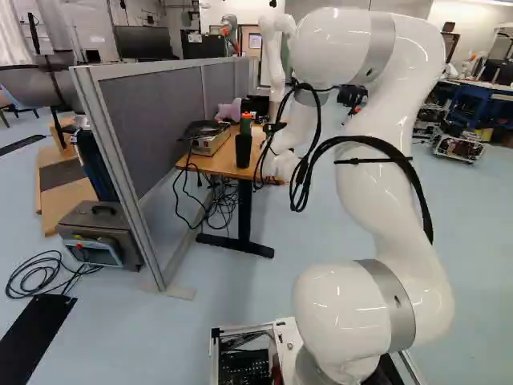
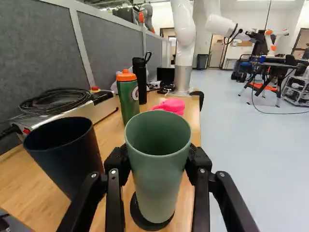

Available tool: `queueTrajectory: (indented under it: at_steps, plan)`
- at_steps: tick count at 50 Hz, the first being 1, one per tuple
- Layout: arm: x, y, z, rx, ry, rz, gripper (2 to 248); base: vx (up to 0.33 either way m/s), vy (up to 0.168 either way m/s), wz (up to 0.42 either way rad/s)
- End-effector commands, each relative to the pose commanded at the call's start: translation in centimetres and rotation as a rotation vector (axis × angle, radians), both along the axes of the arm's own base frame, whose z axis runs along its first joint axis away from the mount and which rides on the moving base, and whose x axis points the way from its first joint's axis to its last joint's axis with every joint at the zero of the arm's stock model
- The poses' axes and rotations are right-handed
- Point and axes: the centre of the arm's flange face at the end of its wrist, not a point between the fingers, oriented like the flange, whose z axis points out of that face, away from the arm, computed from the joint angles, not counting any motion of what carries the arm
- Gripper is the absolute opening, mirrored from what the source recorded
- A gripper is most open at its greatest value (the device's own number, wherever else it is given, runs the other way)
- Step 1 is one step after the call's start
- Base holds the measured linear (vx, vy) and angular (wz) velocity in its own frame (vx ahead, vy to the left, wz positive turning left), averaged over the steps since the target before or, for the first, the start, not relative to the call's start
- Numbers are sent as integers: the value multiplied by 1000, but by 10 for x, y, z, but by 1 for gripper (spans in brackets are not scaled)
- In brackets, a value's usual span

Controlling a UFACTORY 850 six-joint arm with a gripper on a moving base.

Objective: Place the green cup on the table

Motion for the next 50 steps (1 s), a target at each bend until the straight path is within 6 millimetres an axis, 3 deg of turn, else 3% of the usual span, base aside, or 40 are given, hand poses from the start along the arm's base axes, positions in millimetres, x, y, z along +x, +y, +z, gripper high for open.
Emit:
queueTrajectory:
  at_steps: [20,21,26,27,31,32,36,37,50]
  plan:
    - [2,1,-9,0,13,1,133,0,0,0]
    - [2,1,-9,0,13,1,163,0,0,0]
    - [2,1,-9,0,13,1,163,0,0,0]
    - [2,1,-9,0,13,1,196,0,0,0]
    - [2,1,-9,0,13,1,196,0,0,0]
    - [2,1,-9,0,13,1,232,0,0,0]
    - [2,1,-9,0,13,1,232,0,0,0]
    - [2,1,-9,0,13,1,247,0,0,0]
    - [-5,2,-3,0,10,4,247,0,0,0]
